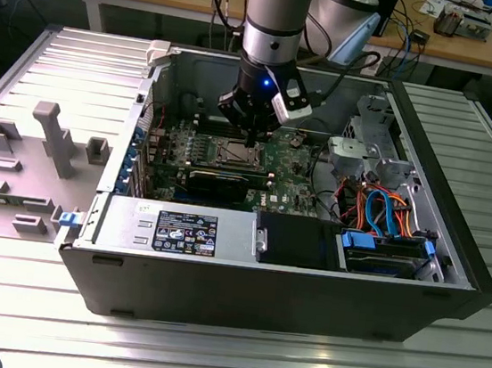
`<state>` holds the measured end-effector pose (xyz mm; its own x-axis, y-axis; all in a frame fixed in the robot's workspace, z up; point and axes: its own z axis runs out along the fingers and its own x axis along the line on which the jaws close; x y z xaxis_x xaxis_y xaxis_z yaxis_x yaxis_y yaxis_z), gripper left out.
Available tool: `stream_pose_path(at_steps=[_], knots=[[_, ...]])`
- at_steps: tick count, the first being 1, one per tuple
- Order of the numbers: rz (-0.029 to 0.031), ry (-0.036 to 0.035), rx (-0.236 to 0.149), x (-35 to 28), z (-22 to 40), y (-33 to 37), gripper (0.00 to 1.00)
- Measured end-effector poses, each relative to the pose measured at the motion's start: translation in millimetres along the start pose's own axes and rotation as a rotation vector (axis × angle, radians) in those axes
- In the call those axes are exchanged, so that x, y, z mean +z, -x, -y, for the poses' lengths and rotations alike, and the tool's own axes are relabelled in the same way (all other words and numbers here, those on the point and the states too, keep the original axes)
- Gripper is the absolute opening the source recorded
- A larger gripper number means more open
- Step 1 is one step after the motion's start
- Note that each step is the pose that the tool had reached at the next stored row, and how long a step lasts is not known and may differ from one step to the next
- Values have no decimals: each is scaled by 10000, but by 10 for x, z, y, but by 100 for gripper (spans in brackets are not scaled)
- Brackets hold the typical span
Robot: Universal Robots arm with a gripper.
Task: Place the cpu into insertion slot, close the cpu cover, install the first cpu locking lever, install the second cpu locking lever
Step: 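Install the second cpu locking lever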
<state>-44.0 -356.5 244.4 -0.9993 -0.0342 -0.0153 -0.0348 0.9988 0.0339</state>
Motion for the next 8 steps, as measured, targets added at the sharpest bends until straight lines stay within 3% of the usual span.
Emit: stream_pose_path(at_steps=[8], knots=[[0, 0, 0, 0, 0, -1, 11]])
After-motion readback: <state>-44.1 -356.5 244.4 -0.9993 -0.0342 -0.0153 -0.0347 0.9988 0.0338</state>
